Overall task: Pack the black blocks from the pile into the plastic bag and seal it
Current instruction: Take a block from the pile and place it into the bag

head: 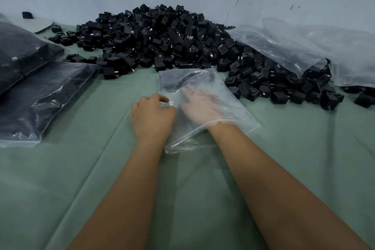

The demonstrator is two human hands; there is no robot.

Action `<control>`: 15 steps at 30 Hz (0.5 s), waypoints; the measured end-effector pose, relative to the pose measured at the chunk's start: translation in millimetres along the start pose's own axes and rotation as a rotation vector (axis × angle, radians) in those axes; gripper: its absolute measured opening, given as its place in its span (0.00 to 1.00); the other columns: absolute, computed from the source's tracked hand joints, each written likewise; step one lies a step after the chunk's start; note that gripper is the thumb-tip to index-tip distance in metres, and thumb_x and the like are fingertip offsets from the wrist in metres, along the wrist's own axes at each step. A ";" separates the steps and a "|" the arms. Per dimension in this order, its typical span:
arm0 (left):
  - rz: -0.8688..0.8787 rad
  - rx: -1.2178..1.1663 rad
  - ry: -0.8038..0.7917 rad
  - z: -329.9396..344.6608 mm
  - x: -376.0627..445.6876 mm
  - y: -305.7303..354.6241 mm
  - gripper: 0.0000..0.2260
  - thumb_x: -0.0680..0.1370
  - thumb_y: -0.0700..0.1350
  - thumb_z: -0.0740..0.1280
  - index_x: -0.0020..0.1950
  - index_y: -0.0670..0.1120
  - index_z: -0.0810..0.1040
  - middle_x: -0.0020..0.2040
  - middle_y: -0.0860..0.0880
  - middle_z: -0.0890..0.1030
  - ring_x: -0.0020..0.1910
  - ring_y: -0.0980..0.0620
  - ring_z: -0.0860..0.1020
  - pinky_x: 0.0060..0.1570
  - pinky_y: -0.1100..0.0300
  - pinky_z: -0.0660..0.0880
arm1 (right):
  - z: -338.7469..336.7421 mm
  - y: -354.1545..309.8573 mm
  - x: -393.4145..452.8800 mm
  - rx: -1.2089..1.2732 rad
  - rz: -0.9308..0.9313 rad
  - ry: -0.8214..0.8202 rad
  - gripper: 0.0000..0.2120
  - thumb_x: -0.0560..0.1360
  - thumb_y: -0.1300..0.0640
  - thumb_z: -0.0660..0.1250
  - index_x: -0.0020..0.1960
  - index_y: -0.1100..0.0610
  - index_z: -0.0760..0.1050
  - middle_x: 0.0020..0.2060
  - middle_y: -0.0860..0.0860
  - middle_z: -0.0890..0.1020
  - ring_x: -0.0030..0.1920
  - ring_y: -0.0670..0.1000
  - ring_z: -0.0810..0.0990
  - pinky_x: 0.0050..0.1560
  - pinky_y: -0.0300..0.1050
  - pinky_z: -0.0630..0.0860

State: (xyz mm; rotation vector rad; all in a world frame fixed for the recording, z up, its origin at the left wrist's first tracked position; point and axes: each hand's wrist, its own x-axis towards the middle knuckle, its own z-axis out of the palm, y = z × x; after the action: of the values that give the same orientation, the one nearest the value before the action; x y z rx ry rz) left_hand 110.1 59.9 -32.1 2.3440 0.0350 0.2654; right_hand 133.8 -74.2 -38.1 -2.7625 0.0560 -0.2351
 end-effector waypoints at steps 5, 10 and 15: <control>-0.005 0.011 -0.016 1.2 1.8 -1.7 0.14 0.73 0.47 0.64 0.58 0.54 0.79 0.57 0.47 0.78 0.61 0.43 0.69 0.62 0.49 0.69 | 2.5 -2.2 2.6 -0.122 -0.042 -0.052 0.22 0.81 0.51 0.52 0.75 0.54 0.61 0.74 0.52 0.64 0.73 0.56 0.61 0.71 0.56 0.59; 0.236 -0.133 0.106 0.3 -2.2 2.7 0.15 0.71 0.41 0.69 0.54 0.56 0.82 0.60 0.56 0.77 0.63 0.49 0.69 0.62 0.56 0.65 | -4.2 -2.3 -28.8 -0.187 -0.101 0.071 0.12 0.78 0.52 0.58 0.60 0.52 0.70 0.53 0.51 0.76 0.55 0.54 0.74 0.52 0.51 0.69; 0.352 -0.482 -0.287 1.4 -15.2 12.4 0.11 0.76 0.42 0.68 0.47 0.60 0.83 0.50 0.65 0.82 0.53 0.68 0.77 0.52 0.74 0.70 | -17.2 -7.7 -73.3 -0.150 -0.222 0.012 0.06 0.77 0.55 0.59 0.50 0.55 0.73 0.42 0.52 0.77 0.46 0.55 0.78 0.44 0.47 0.72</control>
State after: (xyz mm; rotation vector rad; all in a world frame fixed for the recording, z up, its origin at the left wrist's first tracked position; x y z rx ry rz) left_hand 94.9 48.5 -27.1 1.8730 -0.5283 0.0894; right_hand 58.7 -67.9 -31.0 -2.9164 -0.2409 -0.3174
